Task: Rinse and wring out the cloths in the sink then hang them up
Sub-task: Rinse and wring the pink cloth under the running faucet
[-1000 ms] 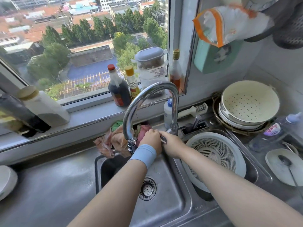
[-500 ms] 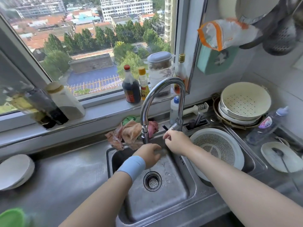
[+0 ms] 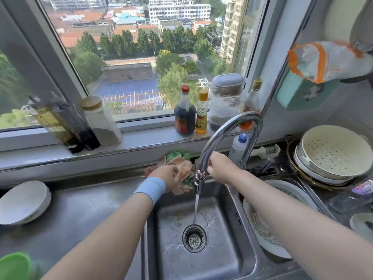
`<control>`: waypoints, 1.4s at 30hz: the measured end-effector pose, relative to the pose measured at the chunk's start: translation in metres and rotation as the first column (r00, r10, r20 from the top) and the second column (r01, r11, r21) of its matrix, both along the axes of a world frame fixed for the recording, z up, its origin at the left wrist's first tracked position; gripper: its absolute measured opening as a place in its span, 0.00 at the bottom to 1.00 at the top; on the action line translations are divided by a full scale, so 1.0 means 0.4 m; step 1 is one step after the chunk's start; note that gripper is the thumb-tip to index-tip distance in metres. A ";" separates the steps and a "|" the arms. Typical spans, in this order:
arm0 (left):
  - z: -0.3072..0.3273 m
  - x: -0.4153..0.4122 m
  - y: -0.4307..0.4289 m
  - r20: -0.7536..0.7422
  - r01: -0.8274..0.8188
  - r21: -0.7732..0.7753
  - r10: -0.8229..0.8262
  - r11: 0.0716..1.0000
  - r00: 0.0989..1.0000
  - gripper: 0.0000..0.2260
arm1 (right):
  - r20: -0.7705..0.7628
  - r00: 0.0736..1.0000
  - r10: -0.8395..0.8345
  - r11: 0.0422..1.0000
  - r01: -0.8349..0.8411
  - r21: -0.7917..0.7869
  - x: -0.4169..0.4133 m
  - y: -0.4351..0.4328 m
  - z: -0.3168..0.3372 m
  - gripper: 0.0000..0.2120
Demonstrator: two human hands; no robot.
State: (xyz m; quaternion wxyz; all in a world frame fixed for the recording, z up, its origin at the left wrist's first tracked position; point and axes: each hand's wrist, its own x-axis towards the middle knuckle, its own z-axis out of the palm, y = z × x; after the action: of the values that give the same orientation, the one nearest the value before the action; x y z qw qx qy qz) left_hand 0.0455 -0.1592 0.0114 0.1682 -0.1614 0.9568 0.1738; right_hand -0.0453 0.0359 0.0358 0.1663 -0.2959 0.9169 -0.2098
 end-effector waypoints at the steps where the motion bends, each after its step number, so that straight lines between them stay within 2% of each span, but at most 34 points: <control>1: -0.010 -0.018 -0.011 -0.001 -0.008 0.010 0.008 1.000 1.000 0.20 | 0.032 0.999 0.022 0.999 -0.024 0.032 -0.025 -0.023 -0.005 0.10; 3: -0.032 -0.056 -0.032 0.001 -0.023 0.010 0.023 1.000 1.000 0.26 | 0.116 0.984 0.134 0.980 -0.150 0.133 -0.072 -0.073 -0.012 0.18; 6: -0.070 -0.113 -0.068 0.034 -0.050 0.011 0.050 0.999 0.998 0.29 | 0.177 0.944 0.278 0.935 -0.308 0.176 -0.123 -0.153 -0.032 0.26; 9: -0.124 -0.150 -0.097 0.110 -0.087 -0.003 0.087 0.996 0.990 0.31 | 0.175 0.953 0.247 0.939 -0.280 0.199 -0.145 -0.206 -0.101 0.36; 12: -0.195 -0.158 -0.117 0.183 -0.104 -0.021 0.106 0.994 0.977 0.41 | 0.260 0.946 0.192 0.937 -0.255 0.238 -0.144 -0.231 -0.197 0.48; 14: -0.239 -0.155 -0.124 0.168 -0.117 0.008 0.114 0.993 0.979 0.46 | 0.232 0.956 0.182 0.935 -0.241 0.259 -0.143 -0.241 -0.253 0.50; 18: -0.279 -0.147 -0.126 -0.017 -0.131 0.001 0.131 0.991 0.991 0.37 | 0.101 0.972 0.214 0.935 -0.234 0.266 -0.146 -0.239 -0.308 0.42; 20: -0.282 -0.146 -0.123 -0.053 -0.137 -0.008 0.137 0.990 0.989 0.35 | 0.078 0.984 0.159 0.961 -0.173 0.218 -0.143 -0.233 -0.322 0.37; 24: -0.296 -0.137 -0.116 -0.078 -0.117 -0.075 0.111 0.990 0.991 0.39 | 0.083 0.996 0.033 0.980 -0.048 0.193 -0.117 -0.231 -0.346 0.42; 27: -0.303 -0.135 -0.103 -0.087 -0.155 0.051 0.159 0.987 0.983 0.34 | 0.070 0.995 0.066 0.974 -0.080 0.210 -0.126 -0.222 -0.353 0.36; 31: -0.281 -0.126 -0.095 -0.089 -0.190 0.196 0.210 0.962 0.974 0.28 | 0.086 0.991 0.101 0.991 -0.108 0.081 -0.129 -0.212 -0.333 0.20; 33: -0.278 -0.107 -0.094 -0.072 -0.207 0.311 0.240 0.928 0.968 0.25 | 0.083 0.989 0.122 0.988 -0.129 0.086 -0.119 -0.205 -0.320 0.18; 34: -0.279 -0.094 -0.093 -0.068 -0.200 0.345 0.237 0.917 0.969 0.23 | 0.116 0.984 0.135 0.984 -0.147 0.103 -0.113 -0.188 -0.316 0.19; 36: -0.283 -0.065 -0.082 -0.071 -0.157 0.357 0.195 0.921 0.978 0.21 | 0.341 0.935 0.092 0.984 -0.138 0.113 -0.100 -0.171 -0.305 0.19; 38: -0.285 -0.032 -0.057 -0.054 -0.081 0.334 0.105 0.939 0.993 0.19 | 0.595 0.796 0.109 0.957 -0.246 0.154 -0.049 -0.134 -0.295 0.17; 39: -0.286 -0.015 -0.038 -0.035 -0.038 0.319 0.052 0.947 0.998 0.19 | 0.595 0.792 0.140 0.944 -0.288 0.161 -0.014 -0.110 -0.297 0.14; 40: -0.290 0.003 -0.019 -0.014 -0.010 0.309 0.015 0.951 1.000 0.19 | 0.530 0.837 0.133 0.959 -0.244 0.144 0.014 -0.081 -0.309 0.11; 41: -0.294 0.021 0.000 0.004 0.001 0.310 -0.003 0.951 1.000 0.19 | 0.476 0.879 0.025 0.996 -0.063 0.064 0.041 -0.044 -0.325 0.09; 42: -0.298 0.038 0.018 0.016 0.000 0.313 -0.005 0.950 1.000 0.19 | 0.413 0.910 -0.047 0.999 0.048 0.007 0.064 -0.013 -0.337 0.10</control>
State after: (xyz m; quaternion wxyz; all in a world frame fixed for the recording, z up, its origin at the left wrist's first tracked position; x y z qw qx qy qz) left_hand 0.0606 -0.1521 -0.1079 0.1996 -0.1330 0.9160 0.3216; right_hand -0.0196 0.0308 -0.0988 0.3504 -0.2229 0.8677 -0.2730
